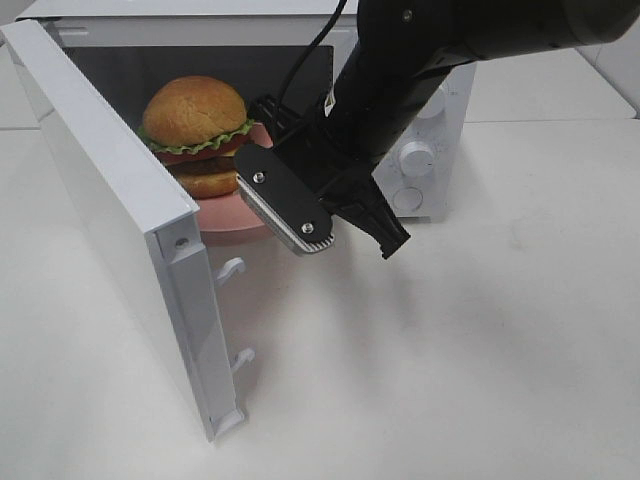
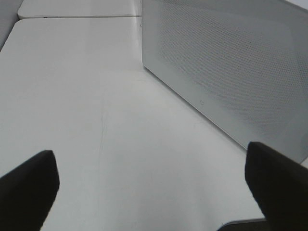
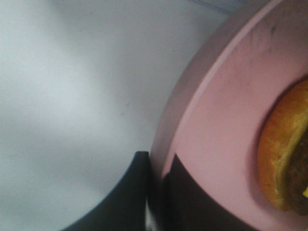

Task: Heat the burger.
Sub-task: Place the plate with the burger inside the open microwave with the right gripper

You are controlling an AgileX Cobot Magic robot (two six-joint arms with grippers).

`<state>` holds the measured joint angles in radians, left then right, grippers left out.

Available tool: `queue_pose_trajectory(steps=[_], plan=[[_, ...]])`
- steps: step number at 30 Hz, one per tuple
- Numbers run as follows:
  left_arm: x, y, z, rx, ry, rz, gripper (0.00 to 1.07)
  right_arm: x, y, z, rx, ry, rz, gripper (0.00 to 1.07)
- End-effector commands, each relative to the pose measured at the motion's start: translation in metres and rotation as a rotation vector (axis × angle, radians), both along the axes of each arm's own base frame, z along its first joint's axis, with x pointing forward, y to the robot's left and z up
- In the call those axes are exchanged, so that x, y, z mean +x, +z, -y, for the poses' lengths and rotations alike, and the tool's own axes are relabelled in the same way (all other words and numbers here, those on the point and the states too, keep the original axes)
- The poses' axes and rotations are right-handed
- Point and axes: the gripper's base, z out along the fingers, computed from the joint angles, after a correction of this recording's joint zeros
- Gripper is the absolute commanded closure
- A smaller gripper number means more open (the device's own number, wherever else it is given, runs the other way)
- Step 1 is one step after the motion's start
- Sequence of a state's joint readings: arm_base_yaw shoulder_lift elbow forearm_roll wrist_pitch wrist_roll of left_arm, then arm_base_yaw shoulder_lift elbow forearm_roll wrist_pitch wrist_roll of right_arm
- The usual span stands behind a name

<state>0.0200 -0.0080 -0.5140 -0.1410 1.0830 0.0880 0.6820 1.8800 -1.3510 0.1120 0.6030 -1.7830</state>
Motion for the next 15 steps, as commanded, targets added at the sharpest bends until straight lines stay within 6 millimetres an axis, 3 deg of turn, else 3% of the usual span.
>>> queue_pose_trajectory(steps=[1,15], plan=[[-0.003,0.001,0.0,0.002,-0.001,0.035,0.09,0.015,0.01,-0.01,0.057,-0.035,0.049,1.07],[-0.003,0.001,0.0,0.002,-0.001,0.035,0.09,0.045,0.001,-0.03,0.058,-0.082,0.087,1.07]])
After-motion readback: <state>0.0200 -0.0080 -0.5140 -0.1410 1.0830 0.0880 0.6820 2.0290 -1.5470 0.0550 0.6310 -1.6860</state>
